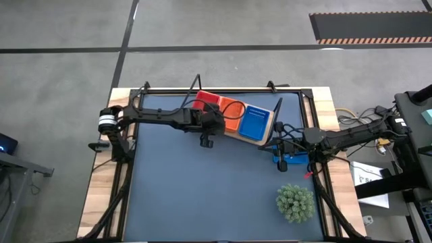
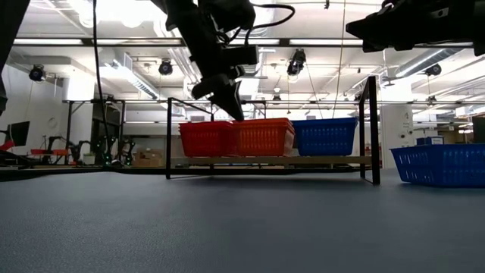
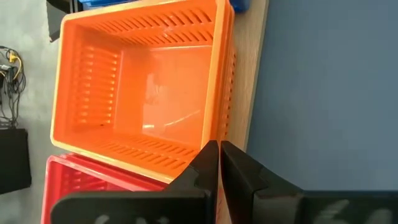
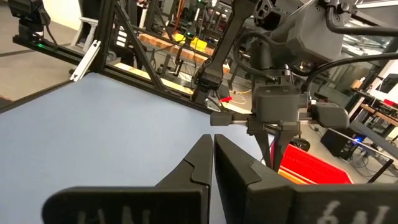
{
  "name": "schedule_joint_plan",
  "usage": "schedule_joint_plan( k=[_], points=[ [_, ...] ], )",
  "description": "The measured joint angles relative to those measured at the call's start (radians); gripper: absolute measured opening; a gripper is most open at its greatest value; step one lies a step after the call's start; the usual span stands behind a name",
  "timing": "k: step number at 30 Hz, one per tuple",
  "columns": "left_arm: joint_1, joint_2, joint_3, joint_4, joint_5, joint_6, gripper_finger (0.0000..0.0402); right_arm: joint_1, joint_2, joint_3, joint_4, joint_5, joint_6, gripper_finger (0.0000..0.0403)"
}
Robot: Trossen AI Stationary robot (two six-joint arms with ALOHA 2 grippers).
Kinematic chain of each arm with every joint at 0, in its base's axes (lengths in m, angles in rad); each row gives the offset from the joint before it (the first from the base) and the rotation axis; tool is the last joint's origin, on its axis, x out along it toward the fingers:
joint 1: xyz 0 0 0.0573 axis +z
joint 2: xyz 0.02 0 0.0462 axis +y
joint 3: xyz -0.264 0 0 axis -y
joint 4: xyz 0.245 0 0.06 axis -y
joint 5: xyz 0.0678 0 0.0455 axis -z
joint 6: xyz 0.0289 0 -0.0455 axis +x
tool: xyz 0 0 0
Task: Stack baskets on shelf by color
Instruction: Stack the blue bin on top of the blue bins on the shelf
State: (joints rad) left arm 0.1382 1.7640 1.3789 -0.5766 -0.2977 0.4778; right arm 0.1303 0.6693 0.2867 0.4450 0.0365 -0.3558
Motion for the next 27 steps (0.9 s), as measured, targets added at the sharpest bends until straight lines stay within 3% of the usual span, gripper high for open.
schedule_joint_plan(
  k=[14, 21, 27],
  points=[
    [-0.048, -0.037, 0.004, 0.047, 0.063, -0.003, 0.0001, 0.000, 0.000, 0.000, -0.012, 0.019, 0.002, 0.0009],
    [-0.098, -0.059, 0.001, 0.115, 0.217, -0.010, 0.0001, 0.000, 0.000, 0.000, -0.021, 0.042, 0.010, 0.0009],
    [-0.154, -0.061, 0.000, 0.126, 0.220, -0.001, 0.0001, 0.001, 0.000, 0.019, -0.036, 0.042, 0.026, 0.0009]
  ],
)
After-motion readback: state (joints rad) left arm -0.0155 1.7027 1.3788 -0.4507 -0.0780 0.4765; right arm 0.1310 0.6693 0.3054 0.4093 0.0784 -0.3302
